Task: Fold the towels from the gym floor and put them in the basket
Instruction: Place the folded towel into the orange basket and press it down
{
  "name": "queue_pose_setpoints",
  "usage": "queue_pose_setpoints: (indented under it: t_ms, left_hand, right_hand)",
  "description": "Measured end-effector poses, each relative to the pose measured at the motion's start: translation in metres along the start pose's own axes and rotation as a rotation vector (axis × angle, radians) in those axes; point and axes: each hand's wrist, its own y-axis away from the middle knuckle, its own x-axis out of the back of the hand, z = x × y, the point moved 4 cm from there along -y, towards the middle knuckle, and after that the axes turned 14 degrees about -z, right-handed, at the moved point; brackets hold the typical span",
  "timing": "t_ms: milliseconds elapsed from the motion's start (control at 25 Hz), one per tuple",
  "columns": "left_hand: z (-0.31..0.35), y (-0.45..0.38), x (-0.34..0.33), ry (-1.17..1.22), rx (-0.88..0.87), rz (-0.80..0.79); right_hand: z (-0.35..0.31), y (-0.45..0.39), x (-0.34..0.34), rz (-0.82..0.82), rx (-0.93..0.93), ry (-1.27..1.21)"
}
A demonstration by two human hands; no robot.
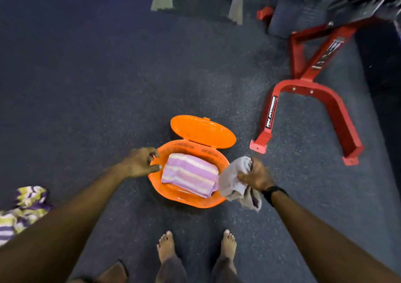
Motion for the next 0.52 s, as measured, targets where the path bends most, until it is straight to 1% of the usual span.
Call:
queue_pose_setpoints:
  t_ms: [80, 160, 240, 320, 360, 440, 520]
  left_hand:
    - [-0.022, -0.045, -0.018, -0.029, -0.011, 0.010]
    - [-0.045, -0.091, -0.038, -0.026, -0.011, 0.022]
    - [-0.063, -0.131, -0.062, -0.048, -0.017, 0.016]
    - [-0.074, -0.160, -0.086, -0.096, -0.028, -0.001]
    - [-0.075, -0.168, -0.094, -0.118, -0.036, -0.004]
    - [-0.074, -0.177, -0.103, -0.133, -0.050, -0.003]
    - [-0.062, -0.171, -0.099, -0.134, -0.056, -0.003]
  right_hand:
    - [0.024, -0.048, -0.031, -0.058, 0.025, -0.088]
    - [0.056, -0.097, -0.058, -0.169, -0.016, -0.144]
    - [0.089, -0.141, -0.083, -0.294, -0.074, -0.077]
    - [0.116, -0.176, -0.096, -0.261, -0.077, 0.115]
    - [0.121, -0.185, -0.101, -0.238, -0.047, 0.162]
    - [0.123, -0.194, -0.105, -0.232, 0.003, 0.131]
    - [0.108, -0.185, -0.097, -0.244, 0.047, 0.153]
